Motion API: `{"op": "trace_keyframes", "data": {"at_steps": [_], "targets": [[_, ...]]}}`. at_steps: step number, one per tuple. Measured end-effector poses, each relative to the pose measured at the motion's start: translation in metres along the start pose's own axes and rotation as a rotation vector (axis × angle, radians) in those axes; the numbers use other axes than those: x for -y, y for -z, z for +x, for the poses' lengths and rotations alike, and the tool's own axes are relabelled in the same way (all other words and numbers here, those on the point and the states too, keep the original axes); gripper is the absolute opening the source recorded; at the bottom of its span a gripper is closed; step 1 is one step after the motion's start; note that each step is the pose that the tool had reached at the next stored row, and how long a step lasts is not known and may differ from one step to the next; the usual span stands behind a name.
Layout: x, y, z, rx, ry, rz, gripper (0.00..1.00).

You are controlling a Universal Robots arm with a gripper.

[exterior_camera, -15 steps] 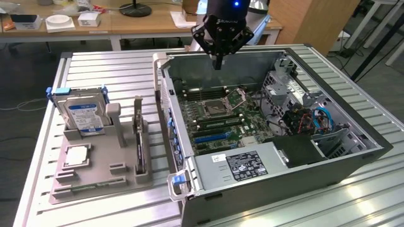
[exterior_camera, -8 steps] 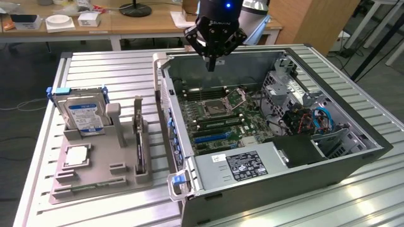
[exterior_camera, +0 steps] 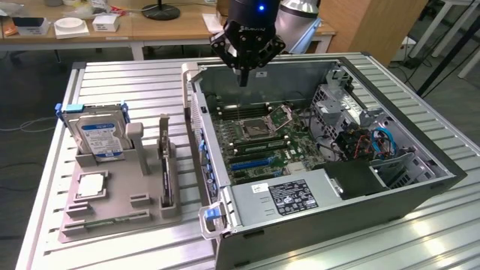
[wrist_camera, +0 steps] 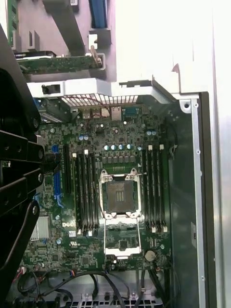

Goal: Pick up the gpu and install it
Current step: 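Reach for the gpu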

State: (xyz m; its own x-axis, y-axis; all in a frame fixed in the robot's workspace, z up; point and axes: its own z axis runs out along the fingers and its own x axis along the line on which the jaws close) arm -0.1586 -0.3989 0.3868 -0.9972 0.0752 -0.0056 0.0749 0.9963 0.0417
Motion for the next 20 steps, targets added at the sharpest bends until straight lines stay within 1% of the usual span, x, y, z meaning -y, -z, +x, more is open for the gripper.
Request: {"op": "trace_keyframes", "data": {"at_steps": [10,20], "targets": [[0.0016,-0.0011,0.020,-0.0153,-0.001,0.0041,0.11],[0.0034,-0.0030,0.044,-0.0311,-0.001,0.0110,0.11]]}}
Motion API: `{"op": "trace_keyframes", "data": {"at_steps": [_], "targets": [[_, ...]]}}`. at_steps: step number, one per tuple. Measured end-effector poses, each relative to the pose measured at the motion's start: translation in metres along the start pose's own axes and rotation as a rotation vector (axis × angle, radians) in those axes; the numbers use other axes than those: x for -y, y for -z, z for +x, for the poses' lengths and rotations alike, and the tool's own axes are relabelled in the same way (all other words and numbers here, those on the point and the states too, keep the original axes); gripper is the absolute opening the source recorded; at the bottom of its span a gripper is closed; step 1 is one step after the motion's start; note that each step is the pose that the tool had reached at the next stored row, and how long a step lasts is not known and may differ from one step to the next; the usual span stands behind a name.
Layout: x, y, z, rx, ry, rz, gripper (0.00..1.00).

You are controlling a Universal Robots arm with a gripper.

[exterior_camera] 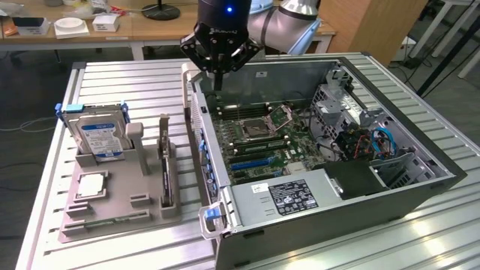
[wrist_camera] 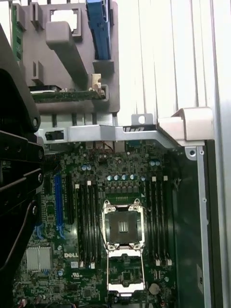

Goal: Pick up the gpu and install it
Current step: 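Reach for the gpu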

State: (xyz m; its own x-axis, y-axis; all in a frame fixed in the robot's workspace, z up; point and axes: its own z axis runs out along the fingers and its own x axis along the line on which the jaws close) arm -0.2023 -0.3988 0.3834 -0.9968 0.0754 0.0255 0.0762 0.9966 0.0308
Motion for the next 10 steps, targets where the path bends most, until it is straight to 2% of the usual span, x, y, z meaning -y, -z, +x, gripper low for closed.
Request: {"op": "trace_keyframes", "data": {"at_steps": [10], "targets": [[0.0019,-0.0037,0.024,-0.0107,0.000,0.0058,0.11]]}}
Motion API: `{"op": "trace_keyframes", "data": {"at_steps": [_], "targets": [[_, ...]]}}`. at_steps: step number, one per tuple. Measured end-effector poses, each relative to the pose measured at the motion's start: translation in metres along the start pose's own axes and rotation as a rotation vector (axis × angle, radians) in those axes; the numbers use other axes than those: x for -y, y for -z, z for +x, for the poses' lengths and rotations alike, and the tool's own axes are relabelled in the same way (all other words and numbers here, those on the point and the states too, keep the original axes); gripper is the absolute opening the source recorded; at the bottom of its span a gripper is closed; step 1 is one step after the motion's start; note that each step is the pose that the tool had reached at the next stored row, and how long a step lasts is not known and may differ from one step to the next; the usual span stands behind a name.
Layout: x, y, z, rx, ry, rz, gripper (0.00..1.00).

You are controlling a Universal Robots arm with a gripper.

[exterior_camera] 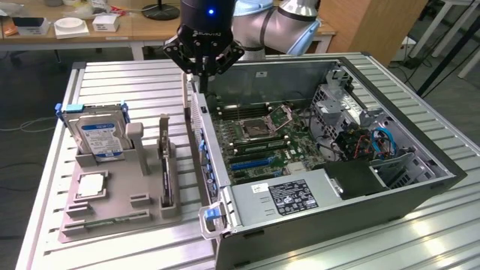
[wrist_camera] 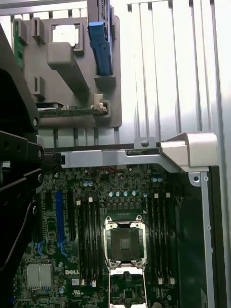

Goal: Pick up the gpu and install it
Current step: 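Reach for the gpu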

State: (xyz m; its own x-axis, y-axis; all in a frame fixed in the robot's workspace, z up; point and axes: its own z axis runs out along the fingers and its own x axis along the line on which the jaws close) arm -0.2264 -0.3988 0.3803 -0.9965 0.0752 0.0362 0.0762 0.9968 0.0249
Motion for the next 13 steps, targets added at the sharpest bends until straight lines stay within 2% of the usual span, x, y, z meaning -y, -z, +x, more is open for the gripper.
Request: {"op": "trace_keyframes", "data": {"at_steps": [13], "targets": [[0.0021,-0.0046,0.026,-0.0138,0.000,0.0069,0.11]]}}
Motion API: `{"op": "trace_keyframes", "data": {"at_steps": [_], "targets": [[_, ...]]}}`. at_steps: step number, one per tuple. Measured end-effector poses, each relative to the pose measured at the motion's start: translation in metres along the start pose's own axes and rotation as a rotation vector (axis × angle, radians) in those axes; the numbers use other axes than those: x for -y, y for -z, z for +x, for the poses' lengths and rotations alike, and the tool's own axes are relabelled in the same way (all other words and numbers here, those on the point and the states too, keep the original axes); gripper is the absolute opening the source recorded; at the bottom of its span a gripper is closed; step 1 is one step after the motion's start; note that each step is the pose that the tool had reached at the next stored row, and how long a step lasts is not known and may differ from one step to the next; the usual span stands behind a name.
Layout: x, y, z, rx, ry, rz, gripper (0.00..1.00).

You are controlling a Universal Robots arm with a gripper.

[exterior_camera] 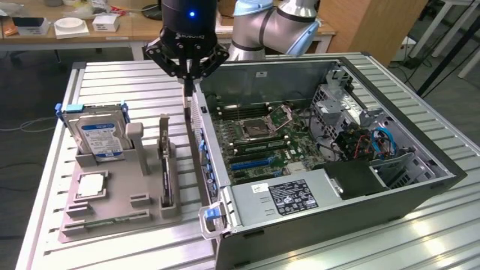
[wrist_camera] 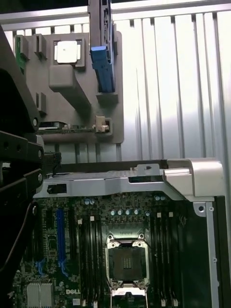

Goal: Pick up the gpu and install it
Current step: 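Reach for the gpu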

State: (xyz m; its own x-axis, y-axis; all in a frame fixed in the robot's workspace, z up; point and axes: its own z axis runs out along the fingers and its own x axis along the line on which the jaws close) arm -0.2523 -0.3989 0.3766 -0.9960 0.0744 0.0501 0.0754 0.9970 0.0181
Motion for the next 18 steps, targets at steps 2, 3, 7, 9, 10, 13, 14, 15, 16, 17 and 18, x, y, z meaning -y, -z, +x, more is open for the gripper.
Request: {"op": "trace_keyframes", "data": {"at_steps": [2,3,7,9,10,13,14,15,16,17,18], "targets": [[0.0003,-0.0007,0.004,-0.0019,0.000,0.0008,0.11],[0.0005,-0.0011,0.006,-0.0029,0.000,0.0011,0.11],[0.0011,-0.0023,0.014,-0.0072,0.001,0.0022,0.11],[0.0014,-0.0028,0.018,-0.0083,0.002,0.0024,0.11],[0.0016,-0.0030,0.020,-0.0085,0.002,0.0024,0.11],[0.0027,-0.0037,0.029,-0.0085,0.002,0.0025,0.11],[0.0031,-0.0039,0.032,-0.0085,0.003,0.0025,0.11],[0.0035,-0.0040,0.035,-0.0086,0.003,0.0025,0.11],[0.0037,-0.0042,0.037,-0.0086,0.003,0.0024,0.11],[0.0038,-0.0043,0.038,-0.0085,0.003,0.0024,0.11],[0.0038,-0.0043,0.038,-0.0085,0.003,0.0025,0.11]]}}
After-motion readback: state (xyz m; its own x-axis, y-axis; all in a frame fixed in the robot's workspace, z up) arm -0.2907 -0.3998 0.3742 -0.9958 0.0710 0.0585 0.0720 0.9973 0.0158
